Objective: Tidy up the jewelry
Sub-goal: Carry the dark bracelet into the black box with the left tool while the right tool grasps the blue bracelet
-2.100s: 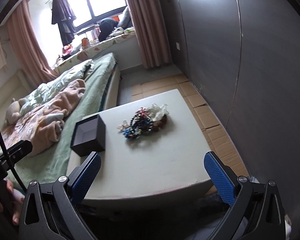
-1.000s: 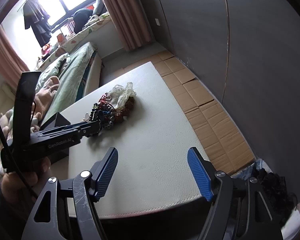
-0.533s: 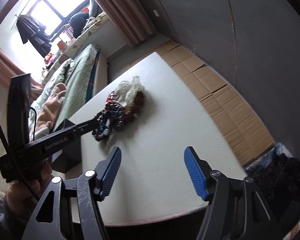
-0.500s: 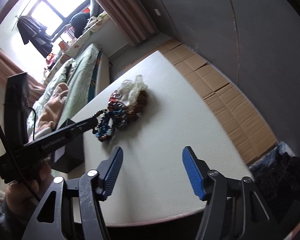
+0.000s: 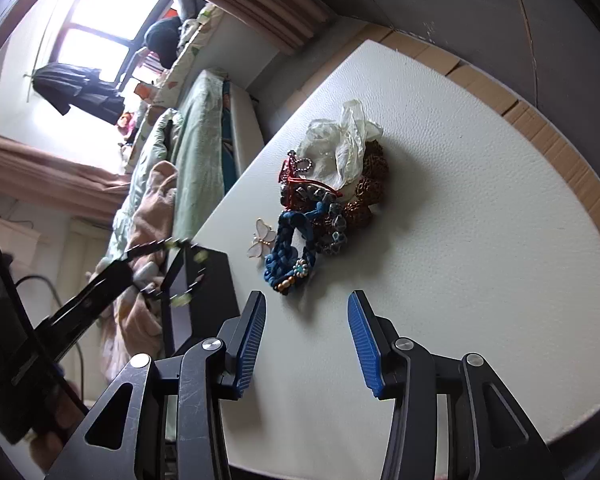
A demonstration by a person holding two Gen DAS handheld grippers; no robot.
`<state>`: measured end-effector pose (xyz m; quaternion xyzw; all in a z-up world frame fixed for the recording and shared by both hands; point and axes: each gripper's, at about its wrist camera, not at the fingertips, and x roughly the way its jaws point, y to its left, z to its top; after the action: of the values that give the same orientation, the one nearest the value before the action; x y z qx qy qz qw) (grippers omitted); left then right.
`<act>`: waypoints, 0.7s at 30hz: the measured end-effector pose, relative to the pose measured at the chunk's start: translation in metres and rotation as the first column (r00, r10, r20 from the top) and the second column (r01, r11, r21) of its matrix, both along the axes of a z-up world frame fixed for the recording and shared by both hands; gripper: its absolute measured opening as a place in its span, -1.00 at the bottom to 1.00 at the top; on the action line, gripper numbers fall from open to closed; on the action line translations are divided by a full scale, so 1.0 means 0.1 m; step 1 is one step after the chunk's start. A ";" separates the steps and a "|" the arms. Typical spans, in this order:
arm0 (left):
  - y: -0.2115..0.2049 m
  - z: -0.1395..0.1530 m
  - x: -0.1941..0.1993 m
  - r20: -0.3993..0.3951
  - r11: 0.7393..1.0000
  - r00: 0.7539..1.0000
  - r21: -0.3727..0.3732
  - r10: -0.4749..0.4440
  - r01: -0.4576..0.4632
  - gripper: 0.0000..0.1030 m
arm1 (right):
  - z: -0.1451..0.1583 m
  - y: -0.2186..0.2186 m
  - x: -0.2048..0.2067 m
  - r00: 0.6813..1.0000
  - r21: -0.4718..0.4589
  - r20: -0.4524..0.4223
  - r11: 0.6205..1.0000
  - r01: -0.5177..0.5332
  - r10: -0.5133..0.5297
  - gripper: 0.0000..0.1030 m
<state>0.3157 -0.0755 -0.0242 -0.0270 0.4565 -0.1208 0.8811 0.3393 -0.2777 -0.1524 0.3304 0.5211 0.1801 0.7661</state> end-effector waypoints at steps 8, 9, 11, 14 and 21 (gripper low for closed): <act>0.44 0.01 0.01 0.002 0.995 0.995 -0.008 0.099 -0.099 -0.85 | -0.15 0.39 0.29 0.997 -0.030 -0.071 0.999 -0.019 0.017 -0.12; 0.49 0.01 0.01 0.003 0.994 0.994 -0.009 0.110 -0.110 -0.85 | -0.15 0.42 0.32 0.997 -0.035 -0.078 0.999 -0.017 0.014 -0.12; 0.58 0.02 0.00 0.004 0.992 0.992 -0.011 0.129 -0.129 -0.85 | -0.17 0.50 0.38 0.996 -0.055 -0.086 0.998 -0.014 0.010 -0.12; 0.72 0.01 0.00 0.001 0.987 0.987 -0.020 0.159 -0.159 -0.85 | -0.18 0.59 0.47 0.996 -0.087 -0.090 0.996 0.005 -0.013 -0.12; 0.91 -0.02 0.00 -0.022 0.980 0.982 -0.060 0.188 -0.189 -0.85 | -0.23 0.64 0.54 0.995 -0.139 -0.097 0.990 0.014 -0.028 -0.79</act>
<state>0.3155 0.0157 -0.0264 -0.0982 0.4550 -0.0509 0.8836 0.3932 -0.2141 -0.1758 0.2906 0.5660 0.1189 0.7622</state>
